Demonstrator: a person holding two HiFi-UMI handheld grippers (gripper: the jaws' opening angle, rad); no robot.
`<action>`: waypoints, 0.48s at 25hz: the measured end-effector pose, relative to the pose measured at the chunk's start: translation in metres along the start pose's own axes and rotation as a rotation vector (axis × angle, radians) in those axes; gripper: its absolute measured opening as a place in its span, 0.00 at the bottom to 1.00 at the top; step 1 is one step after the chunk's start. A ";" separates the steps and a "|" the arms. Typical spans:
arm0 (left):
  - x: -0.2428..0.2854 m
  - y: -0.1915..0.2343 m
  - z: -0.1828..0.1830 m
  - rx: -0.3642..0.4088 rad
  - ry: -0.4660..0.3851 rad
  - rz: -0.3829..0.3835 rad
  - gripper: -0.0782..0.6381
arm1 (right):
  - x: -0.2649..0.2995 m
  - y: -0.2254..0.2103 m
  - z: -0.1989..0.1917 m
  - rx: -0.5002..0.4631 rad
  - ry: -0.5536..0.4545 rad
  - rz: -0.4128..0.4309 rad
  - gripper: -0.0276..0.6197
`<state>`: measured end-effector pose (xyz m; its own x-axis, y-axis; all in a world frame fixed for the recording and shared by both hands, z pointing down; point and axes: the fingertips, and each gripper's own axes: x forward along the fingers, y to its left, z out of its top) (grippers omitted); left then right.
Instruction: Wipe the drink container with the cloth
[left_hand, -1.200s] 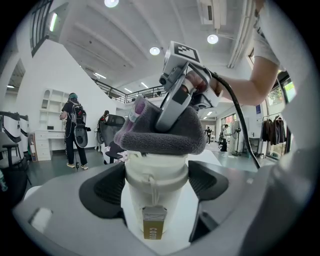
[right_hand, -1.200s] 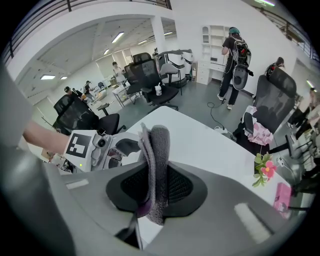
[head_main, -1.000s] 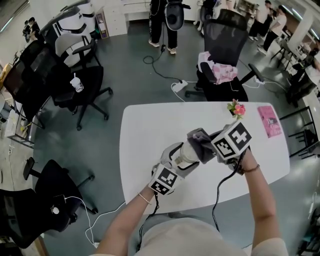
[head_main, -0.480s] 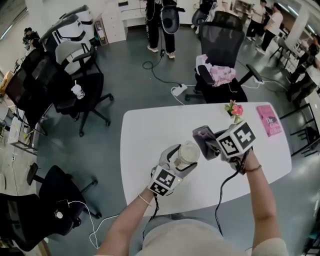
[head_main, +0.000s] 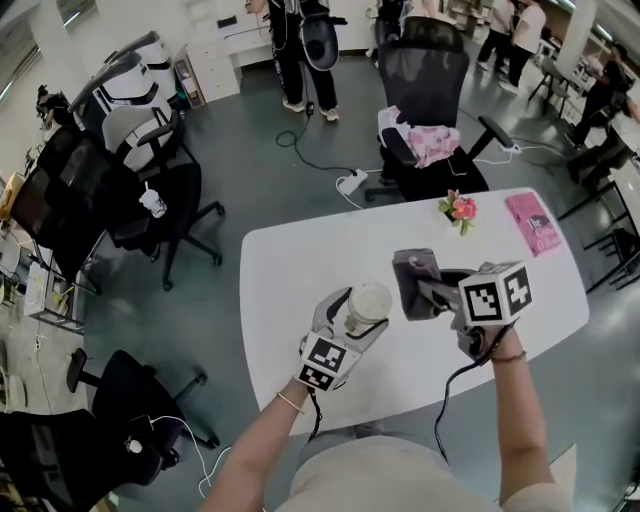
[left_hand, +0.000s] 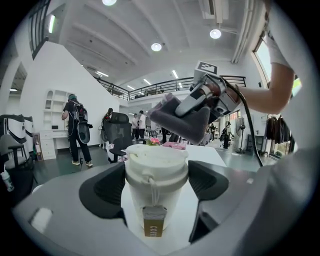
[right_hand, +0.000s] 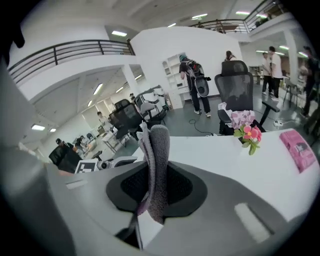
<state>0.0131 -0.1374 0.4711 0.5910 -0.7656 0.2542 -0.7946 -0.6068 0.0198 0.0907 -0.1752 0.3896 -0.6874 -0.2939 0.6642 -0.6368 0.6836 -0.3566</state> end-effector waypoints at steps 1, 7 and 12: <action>0.000 0.000 0.000 -0.001 0.002 0.002 0.66 | -0.004 0.000 -0.003 0.035 -0.035 0.007 0.15; -0.001 0.000 -0.001 -0.003 0.008 0.009 0.66 | -0.021 0.013 -0.028 0.230 -0.240 0.073 0.15; -0.001 0.000 0.001 0.000 0.019 0.006 0.66 | -0.018 0.013 -0.056 0.380 -0.371 0.096 0.15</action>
<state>0.0130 -0.1368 0.4703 0.5835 -0.7650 0.2726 -0.7981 -0.6023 0.0184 0.1146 -0.1239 0.4096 -0.7818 -0.5057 0.3647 -0.5996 0.4494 -0.6623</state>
